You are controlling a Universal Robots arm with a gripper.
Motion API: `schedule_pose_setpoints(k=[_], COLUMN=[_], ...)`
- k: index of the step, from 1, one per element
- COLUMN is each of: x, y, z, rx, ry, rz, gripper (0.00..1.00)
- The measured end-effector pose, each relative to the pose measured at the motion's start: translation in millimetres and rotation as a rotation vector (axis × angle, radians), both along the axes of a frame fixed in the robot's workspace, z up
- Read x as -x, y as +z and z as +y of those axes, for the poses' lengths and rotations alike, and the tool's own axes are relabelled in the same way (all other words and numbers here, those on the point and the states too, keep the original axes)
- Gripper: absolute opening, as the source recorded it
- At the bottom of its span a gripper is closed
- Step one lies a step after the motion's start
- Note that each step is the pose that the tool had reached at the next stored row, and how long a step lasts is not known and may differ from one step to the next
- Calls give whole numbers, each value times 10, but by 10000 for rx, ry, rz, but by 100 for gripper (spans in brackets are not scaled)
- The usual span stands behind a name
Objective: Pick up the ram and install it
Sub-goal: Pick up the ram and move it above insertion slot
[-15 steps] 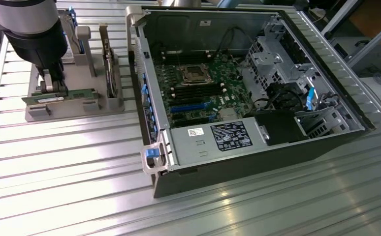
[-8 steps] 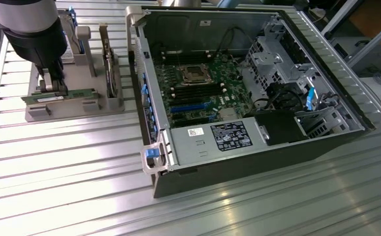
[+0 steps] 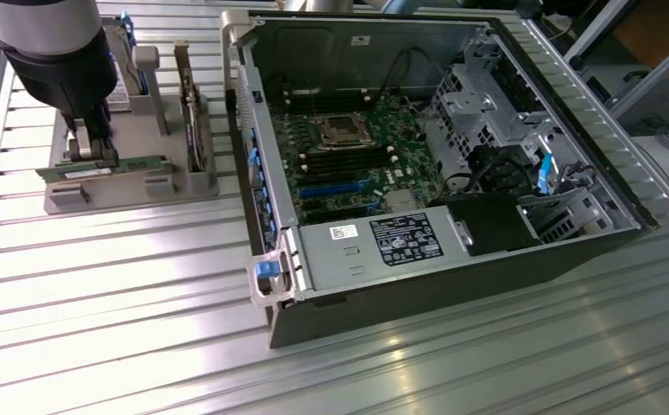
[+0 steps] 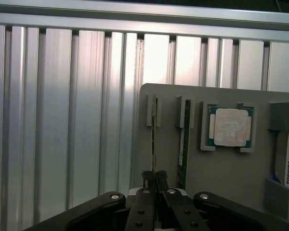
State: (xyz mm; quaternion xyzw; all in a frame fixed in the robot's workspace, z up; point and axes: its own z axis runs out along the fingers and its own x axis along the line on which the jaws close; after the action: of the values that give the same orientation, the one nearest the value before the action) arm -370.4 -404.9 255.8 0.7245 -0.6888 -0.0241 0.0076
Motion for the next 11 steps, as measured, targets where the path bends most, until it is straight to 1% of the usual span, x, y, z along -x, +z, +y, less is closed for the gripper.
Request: schedule_pose_setpoints(k=[11], x=[0], y=[20], z=[0], rx=[0], ry=[1], rz=[0], gripper=[12])
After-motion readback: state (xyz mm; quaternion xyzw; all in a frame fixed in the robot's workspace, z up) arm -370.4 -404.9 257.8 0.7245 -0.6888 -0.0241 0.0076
